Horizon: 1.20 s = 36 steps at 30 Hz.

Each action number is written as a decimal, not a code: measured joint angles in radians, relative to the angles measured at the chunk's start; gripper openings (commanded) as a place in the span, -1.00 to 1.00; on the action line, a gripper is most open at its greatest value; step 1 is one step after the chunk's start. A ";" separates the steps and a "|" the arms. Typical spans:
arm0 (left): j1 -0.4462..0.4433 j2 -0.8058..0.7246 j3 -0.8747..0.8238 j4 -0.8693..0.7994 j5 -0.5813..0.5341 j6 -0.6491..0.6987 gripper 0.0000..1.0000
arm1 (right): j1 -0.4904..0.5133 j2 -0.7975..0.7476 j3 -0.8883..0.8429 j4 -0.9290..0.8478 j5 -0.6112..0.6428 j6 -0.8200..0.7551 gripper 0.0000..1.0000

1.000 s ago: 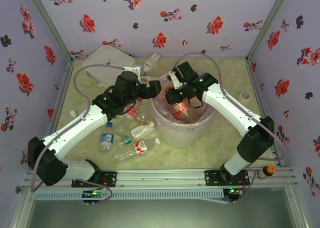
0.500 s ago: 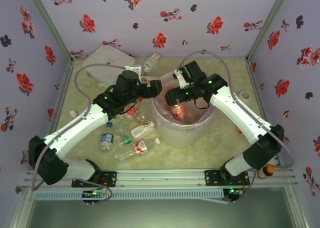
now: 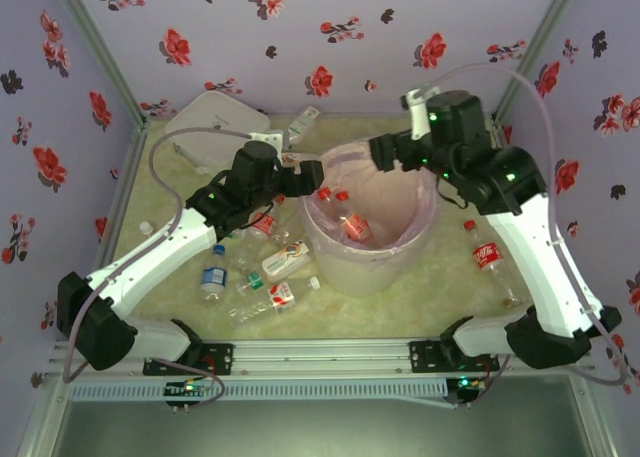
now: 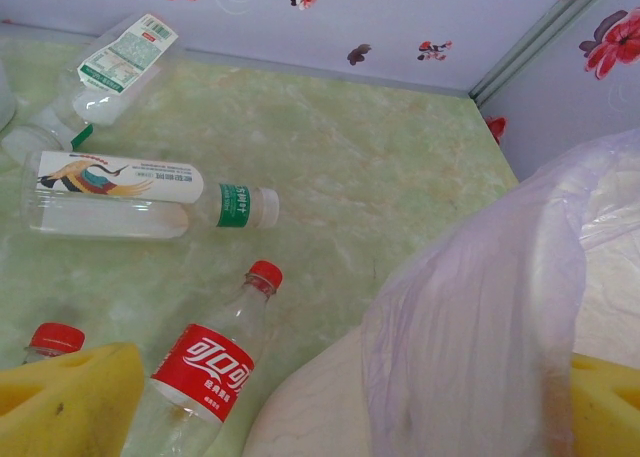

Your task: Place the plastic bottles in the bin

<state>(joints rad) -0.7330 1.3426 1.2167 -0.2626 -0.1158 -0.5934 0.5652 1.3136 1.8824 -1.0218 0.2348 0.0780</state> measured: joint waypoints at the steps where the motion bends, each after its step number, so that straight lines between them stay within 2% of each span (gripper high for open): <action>1: 0.000 0.000 0.000 0.000 0.000 0.000 0.89 | -0.031 -0.006 0.013 -0.011 0.038 0.000 0.97; 5: 0.000 0.000 0.000 0.000 0.000 0.000 0.89 | -0.211 -0.009 0.060 -0.098 0.232 0.011 0.91; 8: 0.000 0.000 0.000 0.000 0.000 0.000 0.89 | -0.319 -0.009 0.039 -0.164 0.316 0.029 0.90; 10: 0.000 0.000 0.000 0.000 0.000 0.001 0.90 | -0.359 -0.017 -0.028 -0.181 0.338 0.039 0.90; 18: 0.000 0.000 0.000 0.001 0.005 0.005 0.91 | -0.534 0.013 -0.494 -0.180 0.378 0.084 0.99; 27: 0.002 0.010 0.006 0.001 0.027 0.009 0.91 | -0.576 0.125 -0.783 0.025 0.355 0.080 0.99; 36: 0.006 0.018 0.014 0.000 0.034 0.009 0.91 | -0.622 0.224 -0.864 0.208 0.257 0.065 0.99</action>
<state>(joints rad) -0.7269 1.3605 1.2308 -0.2623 -0.0814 -0.5846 -0.0566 1.5372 1.0180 -0.8143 0.4923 0.1432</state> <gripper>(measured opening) 0.956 0.996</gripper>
